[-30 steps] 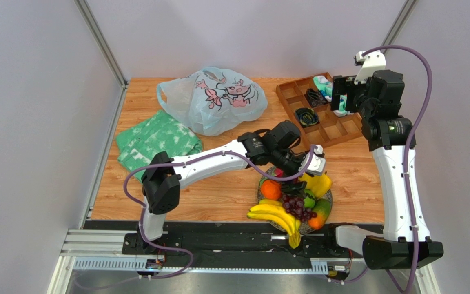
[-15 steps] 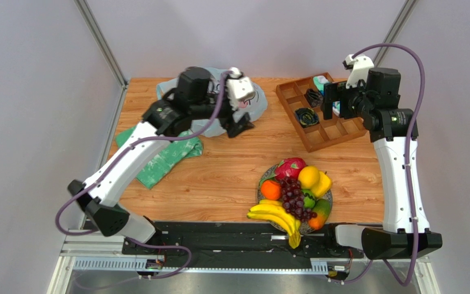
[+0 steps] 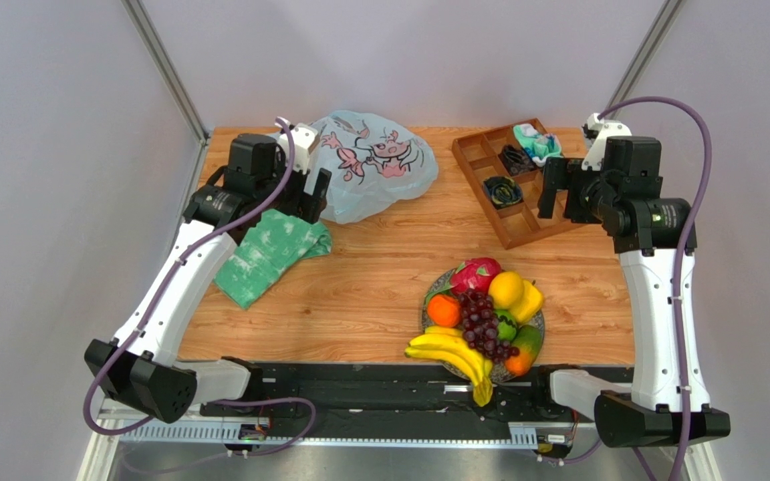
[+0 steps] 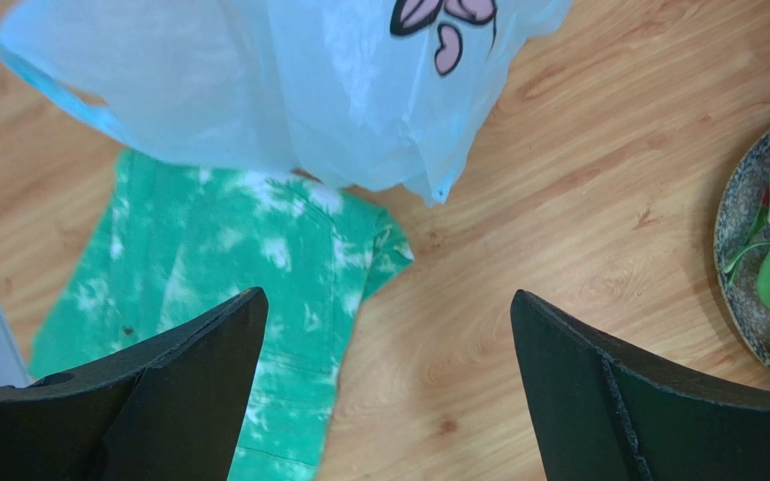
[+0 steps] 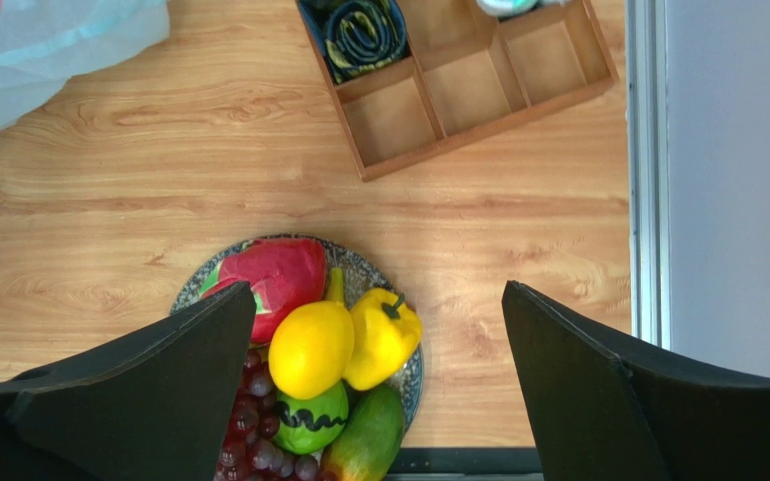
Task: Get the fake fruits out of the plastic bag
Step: Reset both arms
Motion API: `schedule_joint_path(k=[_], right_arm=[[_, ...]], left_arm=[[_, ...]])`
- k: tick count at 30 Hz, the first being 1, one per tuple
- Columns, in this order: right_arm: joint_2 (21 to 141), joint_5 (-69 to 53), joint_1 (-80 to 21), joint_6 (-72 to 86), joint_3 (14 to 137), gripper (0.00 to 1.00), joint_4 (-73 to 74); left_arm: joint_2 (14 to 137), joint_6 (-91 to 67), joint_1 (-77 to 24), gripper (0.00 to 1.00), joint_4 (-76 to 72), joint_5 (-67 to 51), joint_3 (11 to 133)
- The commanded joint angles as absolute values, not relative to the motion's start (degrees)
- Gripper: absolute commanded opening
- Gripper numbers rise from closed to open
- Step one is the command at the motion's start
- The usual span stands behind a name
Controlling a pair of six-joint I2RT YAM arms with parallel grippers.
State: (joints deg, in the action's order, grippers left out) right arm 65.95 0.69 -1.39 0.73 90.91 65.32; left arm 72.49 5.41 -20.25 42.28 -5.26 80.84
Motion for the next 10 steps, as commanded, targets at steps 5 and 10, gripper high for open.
schedule_joint_path(k=[5, 10], right_arm=[[67.85, 3.25, -1.23, 4.84, 98.26, 1.0, 68.29], [68.73, 2.55, -1.14, 4.13, 98.79, 1.0, 67.15]], left_arm=[[71.09, -4.13, -19.69, 0.99, 39.38, -6.15, 77.6], [73.21, -4.83, -19.69, 0.99, 38.32, -6.15, 79.1]])
